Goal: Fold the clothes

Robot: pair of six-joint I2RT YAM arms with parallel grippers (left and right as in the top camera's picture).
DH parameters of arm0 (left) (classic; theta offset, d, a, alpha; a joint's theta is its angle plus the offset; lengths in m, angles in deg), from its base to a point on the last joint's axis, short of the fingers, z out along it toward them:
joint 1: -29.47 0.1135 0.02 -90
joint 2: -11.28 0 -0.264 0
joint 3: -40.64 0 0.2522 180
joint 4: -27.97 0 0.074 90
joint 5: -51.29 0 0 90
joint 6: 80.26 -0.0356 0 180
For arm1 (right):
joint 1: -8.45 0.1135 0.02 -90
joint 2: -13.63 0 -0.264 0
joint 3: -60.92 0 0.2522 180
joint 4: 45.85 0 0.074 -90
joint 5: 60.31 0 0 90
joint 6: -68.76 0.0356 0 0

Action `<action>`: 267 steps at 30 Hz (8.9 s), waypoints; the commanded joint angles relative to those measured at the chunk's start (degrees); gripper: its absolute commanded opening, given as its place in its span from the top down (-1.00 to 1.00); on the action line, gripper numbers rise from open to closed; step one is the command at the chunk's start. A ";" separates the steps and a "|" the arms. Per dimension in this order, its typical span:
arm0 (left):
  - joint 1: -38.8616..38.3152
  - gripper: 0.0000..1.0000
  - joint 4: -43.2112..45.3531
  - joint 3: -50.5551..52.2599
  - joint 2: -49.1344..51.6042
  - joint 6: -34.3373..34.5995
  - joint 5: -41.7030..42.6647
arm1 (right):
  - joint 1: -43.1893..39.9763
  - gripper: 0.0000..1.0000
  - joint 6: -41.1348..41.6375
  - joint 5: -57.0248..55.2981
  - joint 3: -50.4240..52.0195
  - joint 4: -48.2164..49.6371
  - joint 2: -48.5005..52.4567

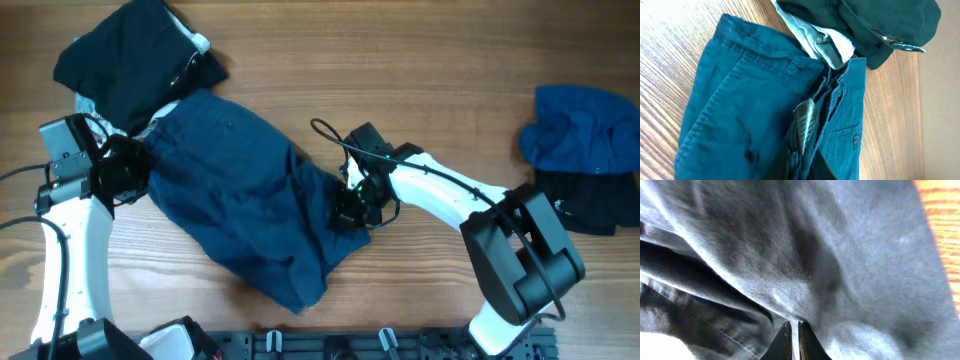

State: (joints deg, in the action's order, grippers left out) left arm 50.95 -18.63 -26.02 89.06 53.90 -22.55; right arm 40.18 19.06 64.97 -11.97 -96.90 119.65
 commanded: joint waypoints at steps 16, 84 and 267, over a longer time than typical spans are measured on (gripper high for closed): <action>0.55 0.92 -0.52 -0.85 -0.37 -0.50 -1.44 | 8.37 0.91 -24.22 -15.56 -9.81 -13.81 0.81; -47.63 -0.91 -1.62 -2.49 17.59 8.22 4.74 | -36.46 -1.00 -11.80 -32.06 -33.05 -49.11 -9.77; -27.28 0.88 -19.85 -11.89 30.88 -8.44 -15.80 | -18.01 0.92 -14.53 -25.29 -23.61 -17.64 17.57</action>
State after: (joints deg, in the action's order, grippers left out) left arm 19.91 -38.74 -38.63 118.96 47.04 -30.94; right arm 26.10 4.26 48.69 -35.80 -113.82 135.17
